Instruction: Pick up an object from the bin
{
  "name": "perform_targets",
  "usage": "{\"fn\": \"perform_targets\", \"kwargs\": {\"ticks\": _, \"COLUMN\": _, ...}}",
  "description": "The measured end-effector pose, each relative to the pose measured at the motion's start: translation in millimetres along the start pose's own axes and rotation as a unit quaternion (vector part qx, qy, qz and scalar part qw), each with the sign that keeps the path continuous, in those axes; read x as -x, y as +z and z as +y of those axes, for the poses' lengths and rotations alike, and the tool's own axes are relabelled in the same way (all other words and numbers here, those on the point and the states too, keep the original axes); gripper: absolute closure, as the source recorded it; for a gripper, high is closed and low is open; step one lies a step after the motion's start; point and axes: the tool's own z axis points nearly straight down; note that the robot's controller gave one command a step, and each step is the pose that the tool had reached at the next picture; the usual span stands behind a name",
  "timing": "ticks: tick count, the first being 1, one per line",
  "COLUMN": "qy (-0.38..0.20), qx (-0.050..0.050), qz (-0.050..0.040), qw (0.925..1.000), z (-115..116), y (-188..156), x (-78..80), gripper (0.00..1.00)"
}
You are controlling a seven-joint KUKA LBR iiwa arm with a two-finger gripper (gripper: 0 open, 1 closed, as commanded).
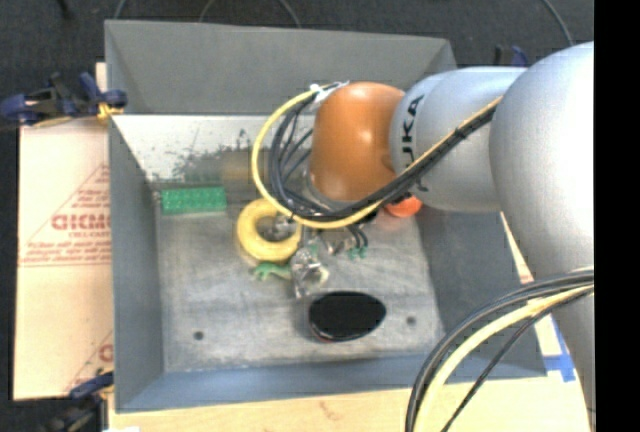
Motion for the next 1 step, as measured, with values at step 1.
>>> {"fn": "perform_targets", "kwargs": {"ticks": 1, "qy": 0.013, "qx": -0.003, "qz": -0.0026, "qw": 0.9999, "z": -2.1, "y": -199.2, "x": 14.8, "gripper": 1.0}}
